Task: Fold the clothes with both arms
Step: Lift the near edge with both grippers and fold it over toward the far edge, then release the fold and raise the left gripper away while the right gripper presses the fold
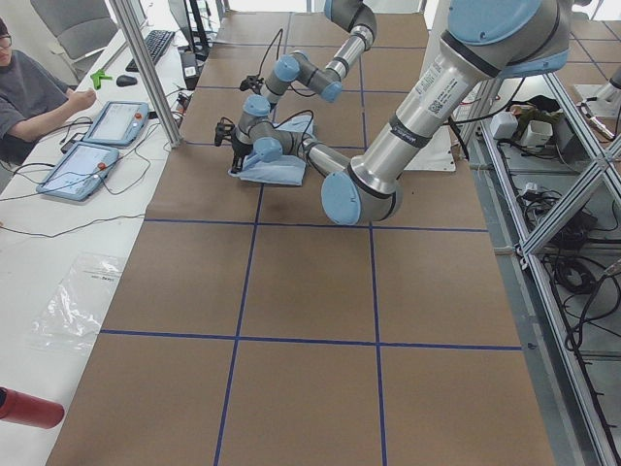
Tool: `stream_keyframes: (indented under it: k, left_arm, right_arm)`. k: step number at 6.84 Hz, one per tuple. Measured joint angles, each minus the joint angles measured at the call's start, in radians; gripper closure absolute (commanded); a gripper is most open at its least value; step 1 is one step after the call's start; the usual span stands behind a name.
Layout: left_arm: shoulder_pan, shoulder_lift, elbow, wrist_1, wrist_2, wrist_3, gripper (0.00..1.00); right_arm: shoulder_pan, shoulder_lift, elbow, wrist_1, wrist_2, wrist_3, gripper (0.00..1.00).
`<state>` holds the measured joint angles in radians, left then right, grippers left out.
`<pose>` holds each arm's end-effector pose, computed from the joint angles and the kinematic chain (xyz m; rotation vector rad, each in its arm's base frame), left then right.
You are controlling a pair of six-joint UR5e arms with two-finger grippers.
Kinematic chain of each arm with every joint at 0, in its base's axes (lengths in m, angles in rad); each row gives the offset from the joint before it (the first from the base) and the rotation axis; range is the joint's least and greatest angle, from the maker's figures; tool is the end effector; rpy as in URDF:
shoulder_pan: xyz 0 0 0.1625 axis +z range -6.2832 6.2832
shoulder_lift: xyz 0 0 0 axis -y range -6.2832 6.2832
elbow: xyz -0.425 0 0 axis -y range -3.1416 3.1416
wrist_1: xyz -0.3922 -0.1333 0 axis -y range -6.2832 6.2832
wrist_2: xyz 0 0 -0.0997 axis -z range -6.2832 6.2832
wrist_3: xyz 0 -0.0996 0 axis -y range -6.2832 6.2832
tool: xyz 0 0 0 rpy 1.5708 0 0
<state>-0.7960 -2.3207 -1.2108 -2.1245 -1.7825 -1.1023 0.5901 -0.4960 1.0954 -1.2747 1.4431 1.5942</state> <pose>0.4722 -0.6430 0.3008 0.3982 0.8752 -0.2021 -0.6143 -0.5871 0.1274 0.3709 -0.8401 0.6278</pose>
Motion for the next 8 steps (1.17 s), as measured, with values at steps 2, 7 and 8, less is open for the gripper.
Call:
stream_keyframes:
  k: [2, 7, 8]
  left_arm:
    - [-0.047, 0.080, -0.093, -0.005, -0.089, 0.117, 0.00]
    - [-0.097, 0.169, -0.202, -0.004, -0.166, 0.188, 0.00]
    - [-0.097, 0.170, -0.204, -0.003, -0.166, 0.188, 0.00]
  right_arm:
    - [0.019, 0.008, 0.003, -0.002, 0.065, -0.083, 0.00]
    - [-0.001, -0.143, 0.140, 0.014, 0.087, -0.305, 0.00]
    - [-0.006, -0.201, 0.175, 0.071, 0.093, -0.327, 0.03]
